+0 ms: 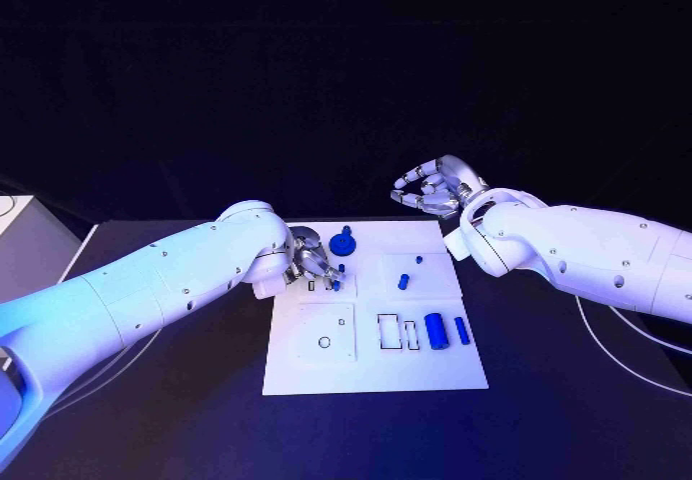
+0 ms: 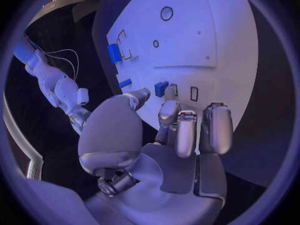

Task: Assemble the parts on the task board

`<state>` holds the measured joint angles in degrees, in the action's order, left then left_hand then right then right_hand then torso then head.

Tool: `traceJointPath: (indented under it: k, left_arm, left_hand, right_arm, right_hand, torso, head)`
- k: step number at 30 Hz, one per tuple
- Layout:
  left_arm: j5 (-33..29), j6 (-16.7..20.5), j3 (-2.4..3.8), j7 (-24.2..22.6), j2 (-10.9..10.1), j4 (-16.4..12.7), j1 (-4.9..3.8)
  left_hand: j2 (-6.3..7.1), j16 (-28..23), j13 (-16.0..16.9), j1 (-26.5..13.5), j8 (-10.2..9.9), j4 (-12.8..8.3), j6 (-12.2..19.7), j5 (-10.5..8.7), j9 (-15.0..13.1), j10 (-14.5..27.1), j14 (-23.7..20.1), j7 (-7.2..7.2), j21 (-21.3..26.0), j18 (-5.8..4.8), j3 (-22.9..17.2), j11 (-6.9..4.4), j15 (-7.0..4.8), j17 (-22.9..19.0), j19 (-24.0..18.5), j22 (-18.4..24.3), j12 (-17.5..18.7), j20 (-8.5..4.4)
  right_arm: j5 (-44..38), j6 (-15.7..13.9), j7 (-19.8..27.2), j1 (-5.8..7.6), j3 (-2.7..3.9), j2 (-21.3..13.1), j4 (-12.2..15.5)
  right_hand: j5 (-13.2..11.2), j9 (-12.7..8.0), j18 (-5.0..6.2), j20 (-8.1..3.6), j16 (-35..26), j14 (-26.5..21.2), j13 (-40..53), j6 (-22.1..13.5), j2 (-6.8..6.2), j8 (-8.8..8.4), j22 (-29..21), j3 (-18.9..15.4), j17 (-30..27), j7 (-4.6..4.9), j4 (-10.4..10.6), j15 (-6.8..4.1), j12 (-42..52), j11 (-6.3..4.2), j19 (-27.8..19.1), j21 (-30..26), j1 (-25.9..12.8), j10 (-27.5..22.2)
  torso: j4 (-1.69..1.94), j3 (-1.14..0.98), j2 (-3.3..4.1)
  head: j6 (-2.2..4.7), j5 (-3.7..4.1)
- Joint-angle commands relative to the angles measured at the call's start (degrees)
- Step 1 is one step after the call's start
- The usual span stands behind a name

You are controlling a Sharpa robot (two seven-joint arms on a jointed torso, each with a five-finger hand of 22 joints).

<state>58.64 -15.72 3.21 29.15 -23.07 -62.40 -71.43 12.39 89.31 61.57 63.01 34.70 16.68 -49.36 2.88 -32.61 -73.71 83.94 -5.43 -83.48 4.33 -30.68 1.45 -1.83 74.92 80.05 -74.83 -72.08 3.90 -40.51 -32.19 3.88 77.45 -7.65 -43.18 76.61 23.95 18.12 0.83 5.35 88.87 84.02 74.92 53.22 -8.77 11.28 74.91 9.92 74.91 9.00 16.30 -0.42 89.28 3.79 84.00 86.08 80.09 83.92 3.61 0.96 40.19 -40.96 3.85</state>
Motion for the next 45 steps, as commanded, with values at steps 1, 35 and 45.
traceJointPath:
  k: [1,35,45]
  left_arm:
    - [-1.25,-1.25,0.01,-0.28,0.56,0.50,0.17]
    - [-2.17,-1.88,-0.05,-0.26,1.29,1.86,0.41]
    - [-2.54,-2.29,-0.13,-0.30,1.20,1.90,0.42]
  left_hand:
    - [-0.23,-0.01,-0.17,-0.26,0.20,-0.23,0.19,-0.06,-0.12,0.36,5.47,-0.30,-0.06,-0.89,0.27,0.06,-0.04,13.58,-0.09,0.03,0.27,0.14]
    - [-2.49,0.06,-0.16,5.47,1.21,-3.42,0.62,-0.06,-2.39,0.69,5.52,0.27,-0.09,-0.86,-4.29,-0.49,-0.49,13.75,-0.27,-0.06,0.40,-0.07]
    - [-2.47,0.04,-0.23,6.38,1.21,-4.54,0.87,0.02,-2.98,0.78,5.50,0.39,-0.07,-0.84,-6.47,-0.60,-0.57,13.72,-0.34,-0.03,0.54,-0.15]
  right_arm:
    - [-0.80,0.83,0.06,-0.05,0.03,0.09,-0.03]
    - [-0.89,1.22,-0.13,-0.06,0.03,0.22,0.19]
    - [-0.89,1.37,-0.15,-0.07,0.03,0.17,0.24]
  right_hand:
    - [-0.17,0.09,0.13,0.10,0.03,5.27,14.64,-0.38,-0.37,-0.40,12.55,0.31,12.03,-0.10,0.03,0.10,0.11,0.21,4.36,-0.06,-0.25,5.64]
    - [-0.39,0.17,0.14,0.13,0.01,5.26,14.66,-0.39,-0.36,-0.39,12.52,0.47,11.98,-0.09,0.04,0.12,0.15,0.22,4.35,-0.10,-0.37,5.66]
    - [-0.45,0.22,0.12,0.14,0.05,5.28,14.70,-0.36,-0.35,-0.36,12.60,0.58,12.10,-0.09,0.04,0.13,0.20,0.22,4.40,0.01,-0.42,5.70]
  torso:
    - [-0.09,0.06,0.08]
    - [0.01,0.01,-0.03]
    - [0.01,0.00,-0.03]
  head:
    - [0.09,-0.01]
    - [-0.43,0.16]
    - [-0.51,0.18]
